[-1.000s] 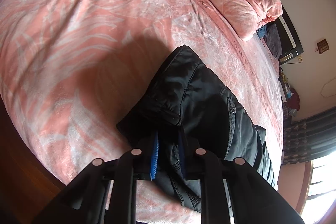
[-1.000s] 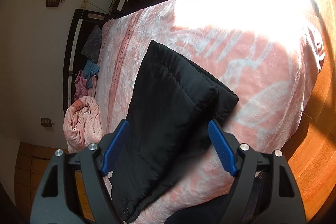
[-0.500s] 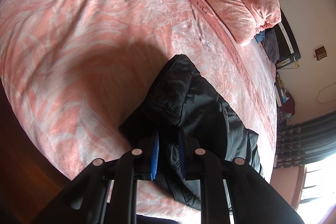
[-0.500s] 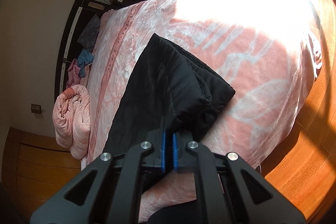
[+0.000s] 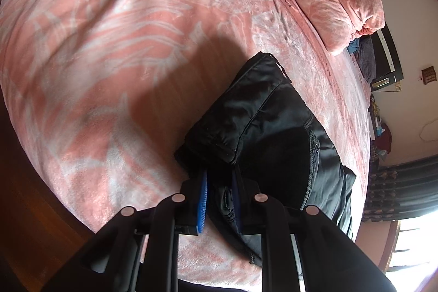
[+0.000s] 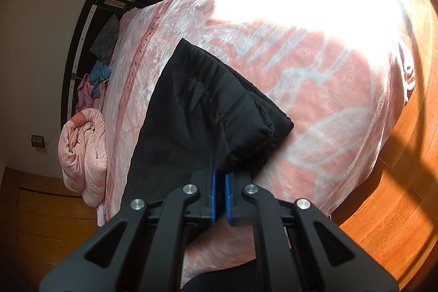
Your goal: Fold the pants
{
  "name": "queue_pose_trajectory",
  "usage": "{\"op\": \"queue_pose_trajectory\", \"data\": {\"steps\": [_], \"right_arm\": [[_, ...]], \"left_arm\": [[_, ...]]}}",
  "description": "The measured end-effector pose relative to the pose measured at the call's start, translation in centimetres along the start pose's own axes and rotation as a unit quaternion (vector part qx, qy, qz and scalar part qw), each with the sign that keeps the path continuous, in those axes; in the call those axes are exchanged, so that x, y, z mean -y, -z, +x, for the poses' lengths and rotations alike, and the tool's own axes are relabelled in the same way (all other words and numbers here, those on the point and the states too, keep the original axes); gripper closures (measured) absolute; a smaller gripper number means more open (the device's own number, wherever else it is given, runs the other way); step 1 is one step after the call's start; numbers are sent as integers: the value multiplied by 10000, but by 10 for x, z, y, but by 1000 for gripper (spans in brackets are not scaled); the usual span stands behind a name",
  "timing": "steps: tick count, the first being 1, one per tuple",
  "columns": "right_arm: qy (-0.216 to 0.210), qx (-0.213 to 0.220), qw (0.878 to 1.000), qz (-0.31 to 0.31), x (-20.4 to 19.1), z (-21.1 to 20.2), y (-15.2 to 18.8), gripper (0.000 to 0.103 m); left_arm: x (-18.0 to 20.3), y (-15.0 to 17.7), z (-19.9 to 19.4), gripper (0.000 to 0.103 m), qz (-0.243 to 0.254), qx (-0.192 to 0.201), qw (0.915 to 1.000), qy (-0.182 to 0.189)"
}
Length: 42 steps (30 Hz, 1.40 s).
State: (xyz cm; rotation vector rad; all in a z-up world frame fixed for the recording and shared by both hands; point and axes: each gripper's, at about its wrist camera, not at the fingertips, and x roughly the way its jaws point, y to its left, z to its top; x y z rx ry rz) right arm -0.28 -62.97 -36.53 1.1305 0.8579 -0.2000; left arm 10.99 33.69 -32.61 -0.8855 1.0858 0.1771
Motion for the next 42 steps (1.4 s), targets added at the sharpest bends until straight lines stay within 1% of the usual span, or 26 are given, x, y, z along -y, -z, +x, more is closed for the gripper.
{"op": "queue_pose_trajectory", "data": {"steps": [2,4,6,8,11,13,15,16,20,21,22,23,24,28,29,30,31,33,34,35,36,37,38,39,40,42], "right_arm": [[-167,34,9998,86,0,-7,-3,91],[-217,353,9991,90,0,-23,-8,82],[-265,459,9985,146,3,-32,-10,79],[-283,482,9983,168,6,-36,-8,79],[-354,472,9978,313,14,-37,-6,72],[-339,612,9966,431,21,-41,-6,64],[-266,854,9943,586,30,-51,-5,61],[-330,885,9935,641,33,-54,-6,61],[-484,695,9951,511,32,-49,-5,61],[-540,645,9954,466,31,-46,-5,64],[-485,585,9962,419,30,-42,-6,65],[-359,546,9971,381,29,-38,-8,65],[-289,539,9974,380,30,-35,-8,66],[-650,845,9925,603,41,-45,-6,66],[-650,922,9919,584,42,-47,-3,69],[-682,954,9915,568,43,-48,-1,82],[-713,934,9915,564,44,-48,2,89],[-800,860,9915,553,44,-45,6,89],[-877,793,9913,573,44,-42,7,87],[-952,725,9909,622,44,-40,6,83],[-993,691,9903,689,45,-38,4,70],[-982,690,9903,699,44,-37,2,67],[-954,686,9908,665,41,-35,0,68],[-919,690,9914,623,39,-34,-2,80],[-893,677,9920,583,38,-32,-5,89],[-886,722,9923,477,33,-31,-9,92]], "left_arm": [[4,1,0,86,135,-4,9999,-46],[7,3,-1,84,312,-16,9995,-68],[8,6,0,80,431,-107,9990,-57],[8,9,0,80,502,-143,9986,-40],[6,14,1,77,474,-138,9988,-11],[5,15,1,74,407,-158,9990,15],[6,17,1,72,425,-148,9990,-13],[6,17,1,72,437,-159,9989,-8],[7,19,0,71,458,-151,9988,-29],[7,19,-1,65,437,-138,9989,-31],[8,20,-1,58,416,-117,9991,-47],[8,21,-2,48,410,-82,9991,-67],[9,23,-2,43,413,-46,9991,-75],[12,28,-5,38,459,-71,9989,-80],[13,30,-7,36,507,-52,9987,-101],[14,31,-9,34,536,-28,9985,-111],[15,33,-11,33,540,-10,9985,-108],[15,34,-12,32,526,-7,9986,-85],[15,34,-12,32,529,-9,9986,-98],[16,34,-11,32,535,-14,9985,-117],[17,34,-11,32,542,-26,9984,-129],[19,33,-10,32,544,-26,9984,-137],[20,33,-10,32,540,-20,9984,-140],[22,33,-9,32,536,-21,9985,-133],[23,32,-8,32,535,-20,9985,-134],[26,32,-6,32,516,-17,9986,-136]]}}
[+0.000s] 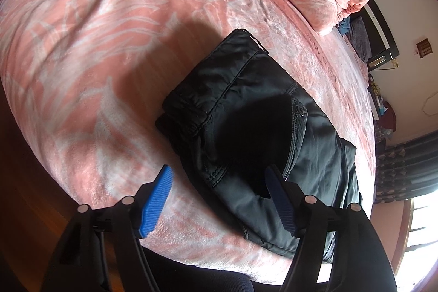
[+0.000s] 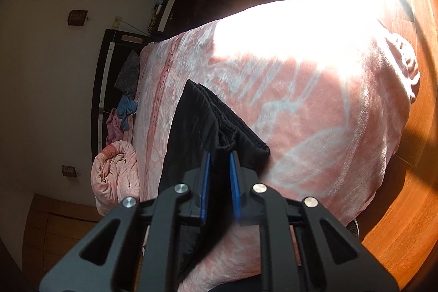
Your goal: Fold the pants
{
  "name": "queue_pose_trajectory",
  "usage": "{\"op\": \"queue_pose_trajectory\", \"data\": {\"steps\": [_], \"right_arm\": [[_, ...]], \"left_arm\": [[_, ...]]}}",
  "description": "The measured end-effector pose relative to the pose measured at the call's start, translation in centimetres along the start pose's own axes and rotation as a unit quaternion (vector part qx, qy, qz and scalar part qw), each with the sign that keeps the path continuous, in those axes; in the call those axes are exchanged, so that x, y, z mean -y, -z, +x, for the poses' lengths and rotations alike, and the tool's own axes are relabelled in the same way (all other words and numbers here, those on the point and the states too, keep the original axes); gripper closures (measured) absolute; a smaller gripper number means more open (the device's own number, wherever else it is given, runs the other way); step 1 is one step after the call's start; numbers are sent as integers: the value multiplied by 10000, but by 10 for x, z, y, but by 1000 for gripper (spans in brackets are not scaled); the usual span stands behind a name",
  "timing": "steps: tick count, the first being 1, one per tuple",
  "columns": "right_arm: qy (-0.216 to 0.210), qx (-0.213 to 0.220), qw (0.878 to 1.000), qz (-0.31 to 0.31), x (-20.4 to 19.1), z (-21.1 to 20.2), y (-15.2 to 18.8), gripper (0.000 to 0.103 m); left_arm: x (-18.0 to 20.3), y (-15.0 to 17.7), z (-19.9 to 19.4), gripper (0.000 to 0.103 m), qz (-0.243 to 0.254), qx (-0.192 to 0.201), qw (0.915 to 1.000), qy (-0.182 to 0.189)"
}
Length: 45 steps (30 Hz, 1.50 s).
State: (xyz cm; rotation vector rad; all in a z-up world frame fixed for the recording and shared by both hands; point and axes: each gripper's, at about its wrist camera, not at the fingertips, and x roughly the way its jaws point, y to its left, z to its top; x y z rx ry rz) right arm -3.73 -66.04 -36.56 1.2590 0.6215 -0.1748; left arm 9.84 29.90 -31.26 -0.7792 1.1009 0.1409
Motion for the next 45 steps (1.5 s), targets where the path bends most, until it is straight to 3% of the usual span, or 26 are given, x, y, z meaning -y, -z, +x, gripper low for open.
{"op": "queue_pose_trajectory", "data": {"steps": [8,9,12,13,26,27,30,38,45], "right_arm": [[222,25,9997,28,9,0,5,91],[161,23,9999,17,10,-2,5,86],[85,98,9998,153,15,-11,5,52],[35,142,9997,221,19,-14,5,52],[-721,-104,9956,591,34,27,9,52],[-769,-98,9953,587,34,28,9,54],[-834,-174,9950,515,31,34,7,77],[-479,-96,9988,-79,-13,18,4,84],[-72,72,9934,-1144,-91,-1,18,86]], "left_arm": [[5,2,4,32,-29,-18,10000,8],[6,2,4,32,-8,-19,10000,2],[8,1,4,32,4,-22,10000,-25],[8,1,4,32,-6,-18,10000,-21],[12,7,7,32,-85,53,9999,-53],[12,7,6,30,-100,98,9999,-73],[12,9,6,27,-166,254,9994,-176],[9,18,3,19,-679,1060,9917,-259],[14,32,16,18,-720,1250,9890,-339]]}}
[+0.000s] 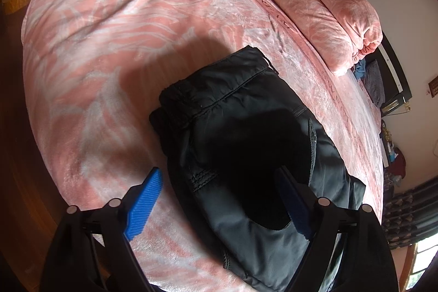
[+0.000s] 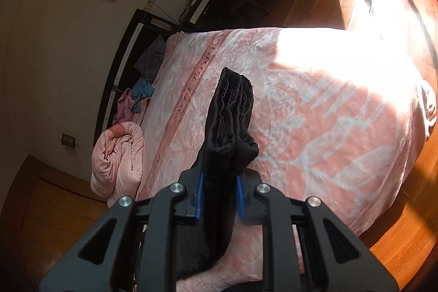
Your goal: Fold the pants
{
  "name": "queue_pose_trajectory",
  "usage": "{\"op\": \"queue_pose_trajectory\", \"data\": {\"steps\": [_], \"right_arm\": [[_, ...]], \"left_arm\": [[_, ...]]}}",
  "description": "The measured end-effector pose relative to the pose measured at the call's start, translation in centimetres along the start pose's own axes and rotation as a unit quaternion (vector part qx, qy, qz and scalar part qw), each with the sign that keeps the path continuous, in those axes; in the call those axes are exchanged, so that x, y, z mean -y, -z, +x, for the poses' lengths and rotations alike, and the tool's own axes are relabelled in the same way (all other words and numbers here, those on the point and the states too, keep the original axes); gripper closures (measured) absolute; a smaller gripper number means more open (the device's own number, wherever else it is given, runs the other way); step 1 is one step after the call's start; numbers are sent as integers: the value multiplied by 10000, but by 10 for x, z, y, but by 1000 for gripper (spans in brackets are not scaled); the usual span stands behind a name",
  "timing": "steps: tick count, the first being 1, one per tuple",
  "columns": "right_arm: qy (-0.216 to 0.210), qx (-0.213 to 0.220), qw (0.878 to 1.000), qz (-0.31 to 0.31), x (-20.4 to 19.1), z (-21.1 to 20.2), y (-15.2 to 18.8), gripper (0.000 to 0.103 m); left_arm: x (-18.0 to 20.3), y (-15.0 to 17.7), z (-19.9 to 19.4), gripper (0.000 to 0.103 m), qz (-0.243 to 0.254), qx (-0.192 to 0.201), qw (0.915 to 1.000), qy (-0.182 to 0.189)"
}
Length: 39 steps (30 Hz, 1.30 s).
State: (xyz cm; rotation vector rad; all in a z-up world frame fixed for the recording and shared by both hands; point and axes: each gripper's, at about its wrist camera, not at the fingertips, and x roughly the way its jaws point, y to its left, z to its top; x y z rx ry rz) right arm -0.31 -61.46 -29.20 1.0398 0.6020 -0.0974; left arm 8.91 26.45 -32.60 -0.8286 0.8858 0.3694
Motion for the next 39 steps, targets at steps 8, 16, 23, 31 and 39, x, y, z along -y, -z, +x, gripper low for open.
{"op": "queue_pose_trajectory", "data": {"steps": [8,16,23,31,39], "right_arm": [[440,123,9910,-1256,-89,-17,18,86],[633,197,9802,-1867,-143,-16,41,87],[698,162,9738,-2156,-172,-9,52,87],[756,194,9604,-2676,-206,-8,70,87],[867,138,9482,-3053,-234,4,91,88]], "left_arm": [[-7,21,-9,16,-51,450,9989,118],[1,26,-9,12,219,529,9984,-2],[-8,26,-8,10,60,450,9989,147],[-8,26,-6,9,26,417,9989,189],[-14,25,-4,9,-101,349,9989,303]]}}
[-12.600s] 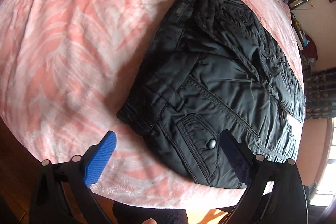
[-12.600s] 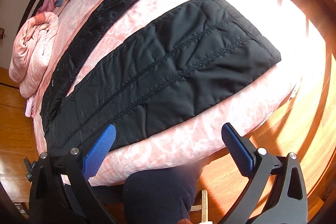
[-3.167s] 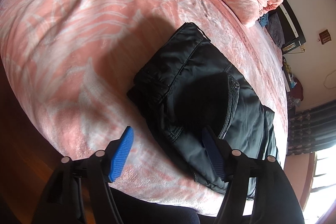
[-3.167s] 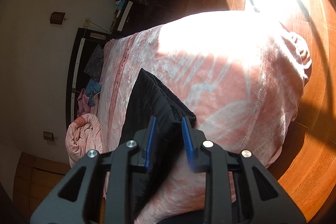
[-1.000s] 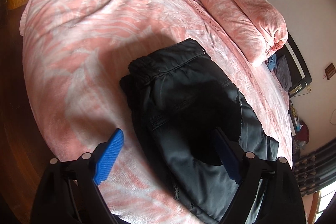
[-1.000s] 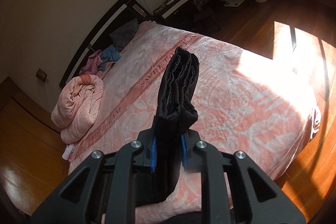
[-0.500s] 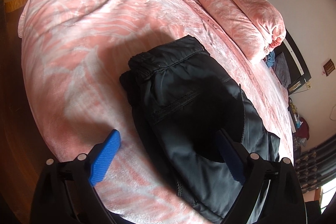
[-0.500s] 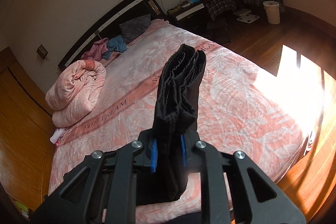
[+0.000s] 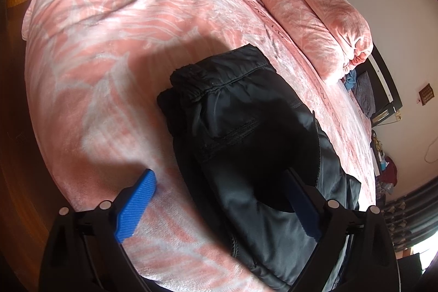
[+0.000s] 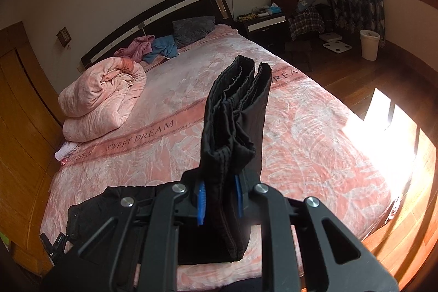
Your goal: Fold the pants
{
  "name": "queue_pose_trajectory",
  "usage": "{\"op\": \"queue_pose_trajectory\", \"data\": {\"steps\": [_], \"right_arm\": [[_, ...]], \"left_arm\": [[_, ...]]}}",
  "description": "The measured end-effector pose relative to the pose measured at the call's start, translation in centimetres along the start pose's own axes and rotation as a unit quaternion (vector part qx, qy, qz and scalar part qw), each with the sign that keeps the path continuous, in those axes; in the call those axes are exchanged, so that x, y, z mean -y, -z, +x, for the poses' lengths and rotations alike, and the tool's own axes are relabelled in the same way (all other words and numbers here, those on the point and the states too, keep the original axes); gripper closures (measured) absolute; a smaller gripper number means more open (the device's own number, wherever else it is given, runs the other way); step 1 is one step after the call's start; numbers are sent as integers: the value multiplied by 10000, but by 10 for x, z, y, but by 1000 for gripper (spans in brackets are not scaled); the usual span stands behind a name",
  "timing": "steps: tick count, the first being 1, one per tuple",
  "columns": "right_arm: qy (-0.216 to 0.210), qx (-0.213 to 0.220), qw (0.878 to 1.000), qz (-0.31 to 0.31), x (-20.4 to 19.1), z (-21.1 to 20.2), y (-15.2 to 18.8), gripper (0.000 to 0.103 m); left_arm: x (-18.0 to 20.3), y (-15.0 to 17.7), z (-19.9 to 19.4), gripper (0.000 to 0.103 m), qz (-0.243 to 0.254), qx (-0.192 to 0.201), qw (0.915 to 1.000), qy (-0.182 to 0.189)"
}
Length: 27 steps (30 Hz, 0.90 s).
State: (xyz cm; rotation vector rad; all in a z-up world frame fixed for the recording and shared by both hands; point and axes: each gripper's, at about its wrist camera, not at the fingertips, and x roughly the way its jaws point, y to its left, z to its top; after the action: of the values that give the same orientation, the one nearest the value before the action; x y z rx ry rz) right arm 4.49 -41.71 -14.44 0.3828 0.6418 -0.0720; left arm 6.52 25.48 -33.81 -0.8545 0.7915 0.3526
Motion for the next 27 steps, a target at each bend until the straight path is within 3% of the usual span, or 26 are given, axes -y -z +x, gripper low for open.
{"op": "queue_pose_trajectory", "data": {"steps": [27], "right_arm": [[-208,245,9967,-743,-59,-16,0,88]], "left_arm": [[7,2,1,8,173,34,9995,-279]]}}
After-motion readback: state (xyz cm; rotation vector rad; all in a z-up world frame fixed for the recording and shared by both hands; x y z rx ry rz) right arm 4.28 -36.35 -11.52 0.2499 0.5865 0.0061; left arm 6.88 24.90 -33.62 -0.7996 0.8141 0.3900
